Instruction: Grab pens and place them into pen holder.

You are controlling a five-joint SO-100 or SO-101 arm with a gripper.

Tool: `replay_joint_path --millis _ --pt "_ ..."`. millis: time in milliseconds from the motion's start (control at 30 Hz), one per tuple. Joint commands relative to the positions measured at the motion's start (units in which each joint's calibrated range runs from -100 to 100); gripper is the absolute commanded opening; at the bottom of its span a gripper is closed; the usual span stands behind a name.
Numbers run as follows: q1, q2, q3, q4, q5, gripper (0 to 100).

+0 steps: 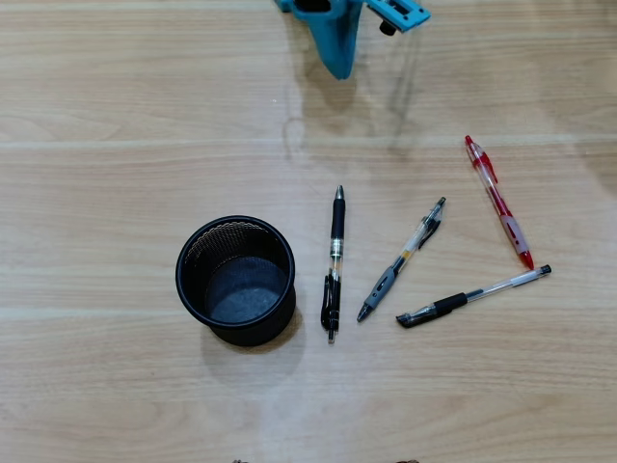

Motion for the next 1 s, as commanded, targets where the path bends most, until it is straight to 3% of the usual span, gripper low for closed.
replay_joint_path --millis 0,100,167,367,500,733,800,900,967 --pt "0.47 31.59 -21.25 -11.51 -4.87 13" --pt "-2.11 59.82 -38.91 -12.37 -14.22 22" --pt "-3.00 76.39 -50.68 -8.67 -19.82 23" --pt "-1.31 104.12 -82.01 5.16 -21.86 23" --pt "1.03 112.91 -92.78 8.95 -22.12 23" --pt "3.37 119.42 -95.31 8.77 -23.53 23" --pt "3.94 120.18 -94.86 9.20 -25.25 17" --pt "4.82 120.60 -94.86 9.63 -28.44 0" --pt "4.82 119.92 -94.59 10.92 -29.64 3"
